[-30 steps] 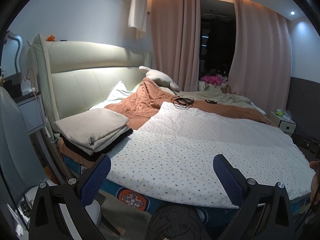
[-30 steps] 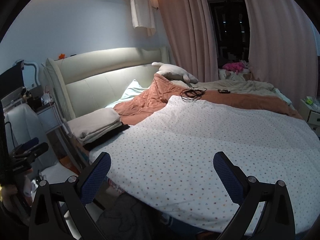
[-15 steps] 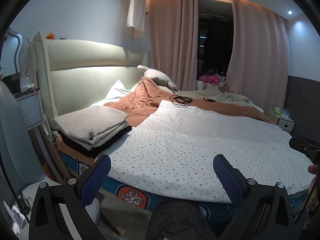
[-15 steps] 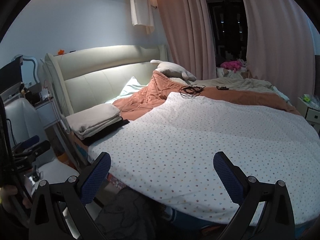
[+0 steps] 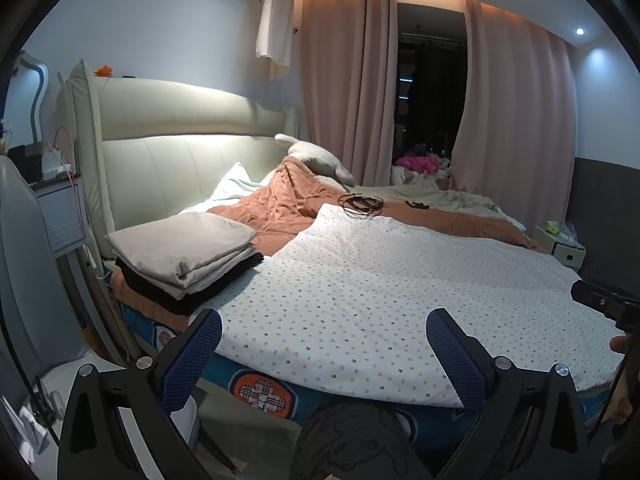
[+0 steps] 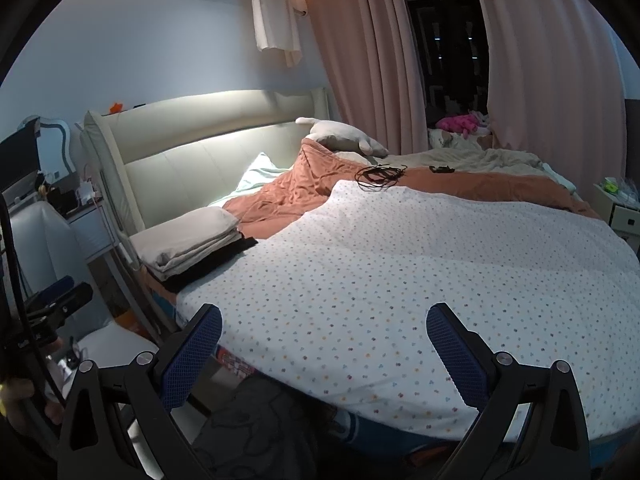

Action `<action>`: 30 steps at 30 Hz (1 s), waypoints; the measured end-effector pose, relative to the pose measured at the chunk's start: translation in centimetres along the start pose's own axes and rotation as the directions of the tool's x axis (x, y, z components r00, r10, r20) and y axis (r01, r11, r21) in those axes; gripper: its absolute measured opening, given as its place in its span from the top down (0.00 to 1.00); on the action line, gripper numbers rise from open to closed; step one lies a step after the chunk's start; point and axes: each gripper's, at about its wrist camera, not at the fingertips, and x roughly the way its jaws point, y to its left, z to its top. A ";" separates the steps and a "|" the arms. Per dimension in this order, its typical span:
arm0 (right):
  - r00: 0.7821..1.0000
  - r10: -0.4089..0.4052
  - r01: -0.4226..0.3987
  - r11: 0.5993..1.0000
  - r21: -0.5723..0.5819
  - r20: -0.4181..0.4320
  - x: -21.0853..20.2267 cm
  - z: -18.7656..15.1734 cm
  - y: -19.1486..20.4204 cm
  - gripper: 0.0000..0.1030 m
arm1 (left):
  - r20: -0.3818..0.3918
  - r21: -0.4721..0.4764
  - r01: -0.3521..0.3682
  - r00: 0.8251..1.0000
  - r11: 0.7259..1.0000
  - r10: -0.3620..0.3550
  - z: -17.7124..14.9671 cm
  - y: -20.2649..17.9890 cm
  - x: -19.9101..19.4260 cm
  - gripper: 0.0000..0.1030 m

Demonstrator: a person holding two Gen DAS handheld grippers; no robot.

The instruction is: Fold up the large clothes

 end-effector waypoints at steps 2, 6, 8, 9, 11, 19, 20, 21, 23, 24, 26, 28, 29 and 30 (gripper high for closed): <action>1.000 0.002 -0.002 1.000 0.000 0.000 0.0 0.0 -0.1 0.00 | 0.001 0.001 -0.003 1.000 1.000 0.003 0.0 0.0 0.0 0.01; 1.000 0.002 -0.002 1.000 0.001 0.001 -0.1 0.0 0.0 0.00 | 0.002 -0.005 -0.005 1.000 1.000 0.005 -0.1 0.1 -0.1 0.01; 1.000 0.002 -0.002 1.000 0.002 0.003 -0.1 0.0 -0.1 0.00 | 0.002 -0.011 -0.005 1.000 1.000 0.005 -0.1 0.2 -0.2 0.01; 1.000 0.001 -0.001 1.000 0.002 0.003 -0.1 0.0 -0.1 0.00 | 0.004 -0.012 -0.006 1.000 1.000 0.006 -0.1 0.1 -0.3 0.01; 1.000 0.001 -0.001 1.000 0.006 0.005 -0.2 -0.1 0.0 0.00 | 0.007 -0.012 -0.008 1.000 1.000 0.008 0.0 0.1 -0.4 0.01; 1.000 -0.001 0.001 1.000 0.011 0.007 -0.4 -0.2 0.1 0.00 | 0.007 0.001 -0.016 1.000 1.000 0.016 0.1 -0.3 -0.5 0.01; 1.000 -0.002 0.002 1.000 0.011 0.008 -0.4 -0.2 0.1 0.00 | 0.007 -0.001 -0.015 1.000 1.000 0.015 0.1 -0.3 -0.5 0.01; 1.000 -0.002 0.002 1.000 0.011 0.008 -0.5 -0.1 0.1 0.00 | 0.007 -0.004 -0.014 1.000 1.000 0.014 0.1 -0.3 -0.6 0.01; 1.000 -0.003 0.003 1.000 0.014 0.008 -0.5 -0.1 0.0 0.00 | 0.008 -0.006 -0.017 1.000 1.000 0.017 0.1 -0.3 -0.6 0.01; 1.000 -0.002 0.002 1.000 0.013 0.007 -0.5 -0.1 0.0 0.00 | 0.008 -0.006 -0.020 1.000 1.000 0.020 0.2 -0.3 -0.7 0.01; 1.000 -0.003 0.003 1.000 0.018 0.006 -0.5 -0.2 0.0 0.00 | 0.010 -0.007 -0.022 1.000 1.000 0.022 0.1 -0.3 -0.7 0.01; 1.000 -0.003 0.003 1.000 0.019 0.006 -0.5 -0.2 0.1 0.00 | 0.011 -0.010 -0.018 1.000 1.000 0.018 0.2 -0.3 -0.8 0.01; 1.000 -0.003 0.003 1.000 0.018 0.006 -0.5 -0.2 0.0 0.00 | 0.012 -0.011 -0.018 1.000 1.000 0.018 0.2 -0.3 -0.8 0.01; 1.000 -0.003 0.003 1.000 0.018 0.007 -0.5 -0.2 0.0 0.00 | 0.012 -0.011 -0.019 1.000 1.000 0.019 0.2 -0.3 -0.7 0.01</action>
